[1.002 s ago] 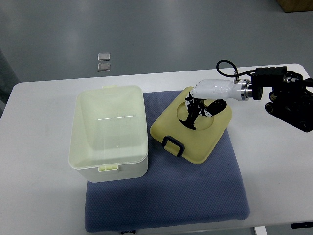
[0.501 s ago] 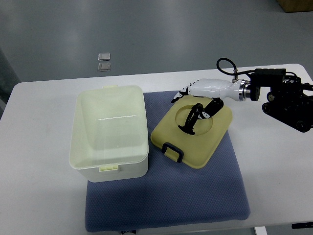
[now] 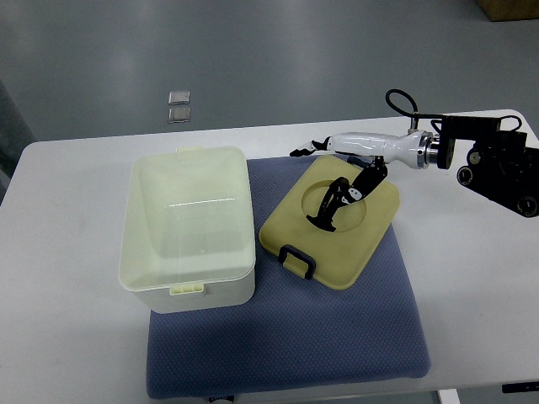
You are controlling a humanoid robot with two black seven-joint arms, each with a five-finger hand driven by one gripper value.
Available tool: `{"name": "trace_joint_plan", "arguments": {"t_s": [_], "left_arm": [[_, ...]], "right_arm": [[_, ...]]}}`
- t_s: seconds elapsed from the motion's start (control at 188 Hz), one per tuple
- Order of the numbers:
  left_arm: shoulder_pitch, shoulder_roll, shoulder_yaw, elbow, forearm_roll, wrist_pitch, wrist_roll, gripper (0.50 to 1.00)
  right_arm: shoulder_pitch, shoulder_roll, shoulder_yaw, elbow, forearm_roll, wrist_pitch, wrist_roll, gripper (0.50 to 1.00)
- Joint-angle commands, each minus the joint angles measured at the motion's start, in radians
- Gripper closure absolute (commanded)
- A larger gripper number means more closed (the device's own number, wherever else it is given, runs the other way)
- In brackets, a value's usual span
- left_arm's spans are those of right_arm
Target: Open white storage box with right hand
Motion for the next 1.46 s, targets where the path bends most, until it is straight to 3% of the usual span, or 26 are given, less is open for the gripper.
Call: {"name": "trace_joint_plan", "arguments": {"t_s": [0.0, 0.336, 0.576, 0.693, 0.954, 1.45], "left_arm": [[0.000, 0.000, 0.000, 0.000, 0.000, 0.000, 0.000, 0.500], [0.000, 0.000, 0.000, 0.000, -0.001, 0.000, 0.000, 0.500], [0.000, 0.000, 0.000, 0.000, 0.000, 0.000, 0.000, 0.500], [0.000, 0.000, 0.000, 0.000, 0.000, 0.000, 0.000, 0.500], [0.000, 0.000, 0.000, 0.000, 0.000, 0.000, 0.000, 0.500], [0.000, 0.000, 0.000, 0.000, -0.001, 0.000, 0.000, 0.500]], "right_arm": [[-0.001, 0.003, 0.000, 0.000, 0.111, 0.012, 0.000, 0.585], [-0.053, 0.040, 0.067, -0.022, 0.613, 0.020, 0.000, 0.585], [-0.108, 0.055, 0.064, -0.097, 1.021, 0.030, 0.000, 0.585], [-0.145, 0.087, 0.066, -0.117, 1.174, 0.041, -0.031, 0.585], [-0.182, 0.101, 0.067, -0.172, 1.450, 0.112, -0.052, 0.576], [-0.231, 0.170, 0.127, -0.275, 1.502, 0.095, -0.045, 0.572]]}}
